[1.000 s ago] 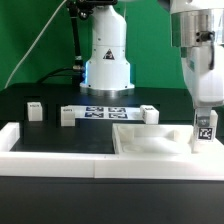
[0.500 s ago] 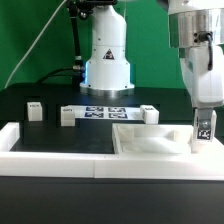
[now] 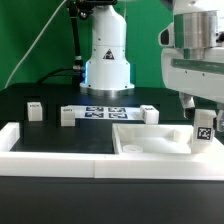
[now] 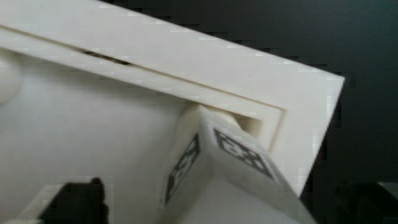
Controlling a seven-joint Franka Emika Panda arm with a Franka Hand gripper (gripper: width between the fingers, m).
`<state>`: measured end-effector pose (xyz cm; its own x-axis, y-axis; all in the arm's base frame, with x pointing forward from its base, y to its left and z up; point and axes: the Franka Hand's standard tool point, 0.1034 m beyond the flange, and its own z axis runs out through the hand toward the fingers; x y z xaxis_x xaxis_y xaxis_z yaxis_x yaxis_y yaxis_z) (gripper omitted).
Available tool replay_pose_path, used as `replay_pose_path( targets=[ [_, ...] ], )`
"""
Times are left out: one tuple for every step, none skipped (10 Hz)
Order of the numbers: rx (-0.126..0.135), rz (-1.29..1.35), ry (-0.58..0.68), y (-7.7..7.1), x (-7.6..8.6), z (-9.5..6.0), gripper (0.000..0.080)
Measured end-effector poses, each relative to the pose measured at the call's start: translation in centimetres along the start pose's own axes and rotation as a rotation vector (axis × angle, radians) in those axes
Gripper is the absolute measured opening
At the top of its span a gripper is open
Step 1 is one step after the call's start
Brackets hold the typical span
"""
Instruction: Assemble one leg
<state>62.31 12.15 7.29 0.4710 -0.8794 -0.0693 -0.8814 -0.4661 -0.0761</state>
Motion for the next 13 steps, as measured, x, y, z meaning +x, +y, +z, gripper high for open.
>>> replay_pose_path(
  targets=[
    [-0.015, -0.112, 0.008, -0.2, -0.2, -0.1, 0.0649],
    [-0.026, -0.230, 0.018, -0.4, -0.4, -0.3, 0.0649],
    [-0.030, -0.320, 0.021, -0.5, -0.4, -0.4, 0.0649],
    [-0.030, -0.409, 0.020, -0.5, -0.2, -0.4, 0.0649],
    [-0.031, -0.510, 0.019, -0.4, 0.0, -0.5, 0.0649],
    [-0.032, -0.563, 0.019, -0.4, 0.2, -0.5, 0.0649],
    [-0.032, -0.621, 0.017, -0.3, 0.5, -0.5, 0.0649],
    [-0.035, -0.626, 0.015, -0.2, 0.5, -0.4, 0.0649],
    [-0.041, -0.701, 0.010, 0.0, 0.7, -0.4, 0.0649],
    [-0.040, -0.727, 0.011, 0.0, 0.7, -0.4, 0.0649],
    [-0.040, -0.722, 0.011, 0.0, 0.7, -0.4, 0.0527],
    [-0.040, -0.722, 0.011, 0.0, 0.7, -0.4, 0.0389],
    [-0.040, -0.722, 0.011, 0.0, 0.7, -0.4, 0.0290]
  ],
)
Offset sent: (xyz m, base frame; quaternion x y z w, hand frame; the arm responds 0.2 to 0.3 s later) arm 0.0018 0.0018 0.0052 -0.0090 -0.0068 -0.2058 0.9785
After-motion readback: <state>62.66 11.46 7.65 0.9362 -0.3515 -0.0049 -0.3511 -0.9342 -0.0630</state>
